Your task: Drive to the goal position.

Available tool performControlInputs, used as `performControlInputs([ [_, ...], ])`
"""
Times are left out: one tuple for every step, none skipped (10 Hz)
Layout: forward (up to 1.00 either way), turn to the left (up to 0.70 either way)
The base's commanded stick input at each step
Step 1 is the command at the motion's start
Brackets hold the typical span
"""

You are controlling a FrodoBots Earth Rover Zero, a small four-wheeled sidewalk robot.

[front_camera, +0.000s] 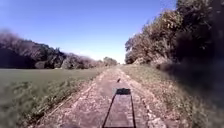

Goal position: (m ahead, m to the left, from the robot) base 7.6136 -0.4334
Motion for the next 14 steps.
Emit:
performControlInputs([
  [0.85, 0.00],
  [0.85, 0.00],
  [0.85, 0.00],
  [0.85, 0.00],
  [0.85, 0.00],
  [0.85, 0.00],
  [0.85, 0.00],
  [0.85, 0.00],
  [0.85, 0.00],
  [0.85, 0.00],
  [0.85, 0.00],
  [0.85, 0.00],
  [0.85, 0.00],
  [0.85, 0.00],
])
